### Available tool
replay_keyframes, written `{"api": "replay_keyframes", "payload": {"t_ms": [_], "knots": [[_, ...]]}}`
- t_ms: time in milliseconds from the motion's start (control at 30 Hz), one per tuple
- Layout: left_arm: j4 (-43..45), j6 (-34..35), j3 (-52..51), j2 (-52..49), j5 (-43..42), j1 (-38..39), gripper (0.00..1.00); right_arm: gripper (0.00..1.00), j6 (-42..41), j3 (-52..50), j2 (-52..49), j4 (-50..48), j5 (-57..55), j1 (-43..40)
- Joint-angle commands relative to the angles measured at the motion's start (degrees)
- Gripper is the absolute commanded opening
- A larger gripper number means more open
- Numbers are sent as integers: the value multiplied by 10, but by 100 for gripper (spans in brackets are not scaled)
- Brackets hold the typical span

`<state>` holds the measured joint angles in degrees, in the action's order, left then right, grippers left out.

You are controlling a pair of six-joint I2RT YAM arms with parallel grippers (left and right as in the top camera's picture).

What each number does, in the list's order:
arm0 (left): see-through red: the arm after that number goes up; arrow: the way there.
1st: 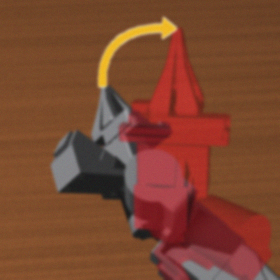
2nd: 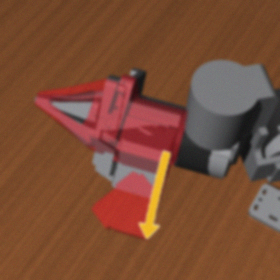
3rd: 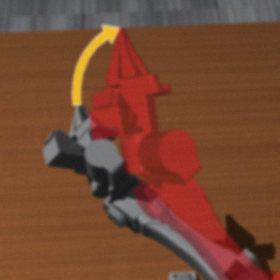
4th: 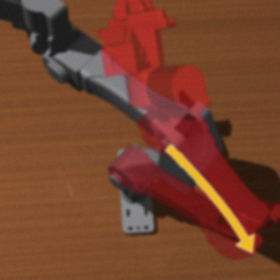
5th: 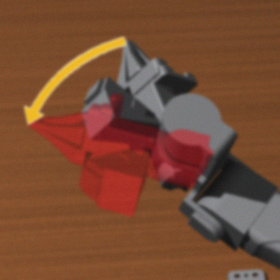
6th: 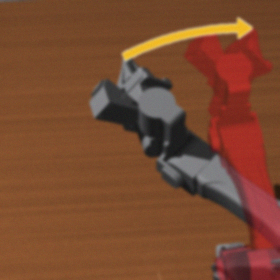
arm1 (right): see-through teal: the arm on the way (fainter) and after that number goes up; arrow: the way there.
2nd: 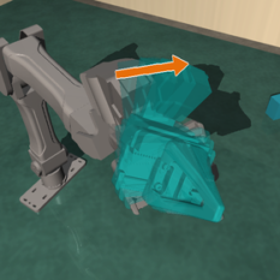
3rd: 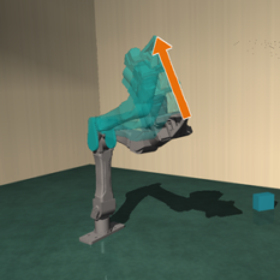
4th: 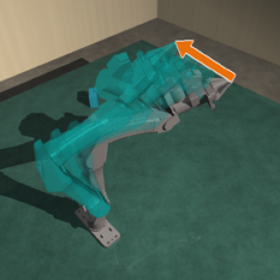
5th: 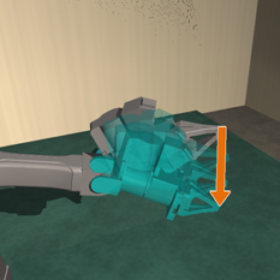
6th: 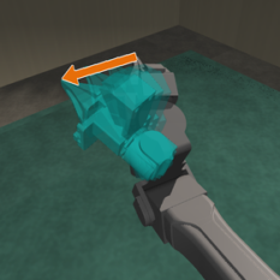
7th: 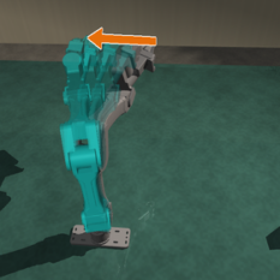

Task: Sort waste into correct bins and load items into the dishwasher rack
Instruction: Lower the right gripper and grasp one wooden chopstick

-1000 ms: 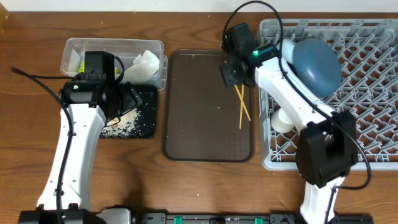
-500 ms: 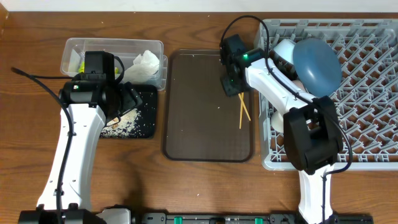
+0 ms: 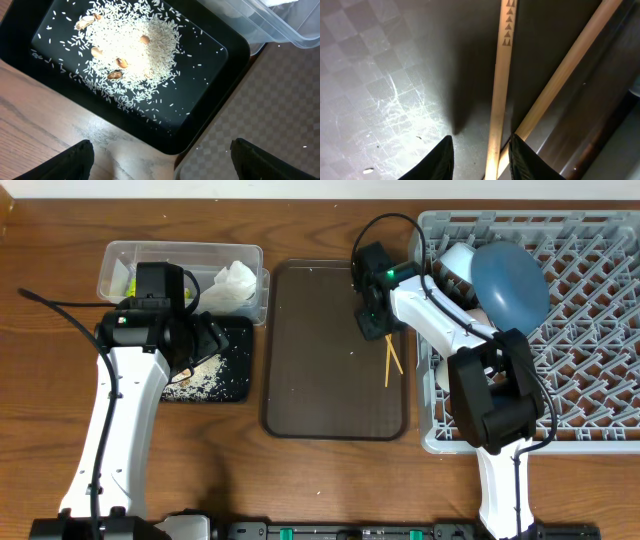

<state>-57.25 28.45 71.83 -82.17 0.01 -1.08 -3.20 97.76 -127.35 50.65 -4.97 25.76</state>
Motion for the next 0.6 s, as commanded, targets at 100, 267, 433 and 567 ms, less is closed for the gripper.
{"api": "replay_keyframes", "payload": {"t_ms": [100,267,433,567], "knots": [[-3,-3,12,6,7,-2,90,34,29,0,-10,4,-8,9],[-3,-3,12,6,7,-2,90,34,31,0,-10,17,-8,9],[-3,-3,12,6,7,-2,90,32,31,-1,-10,23,-4,9],[-3,-3,12,6,7,-2,90,30,31,-1,-10,23,9,9]]}}
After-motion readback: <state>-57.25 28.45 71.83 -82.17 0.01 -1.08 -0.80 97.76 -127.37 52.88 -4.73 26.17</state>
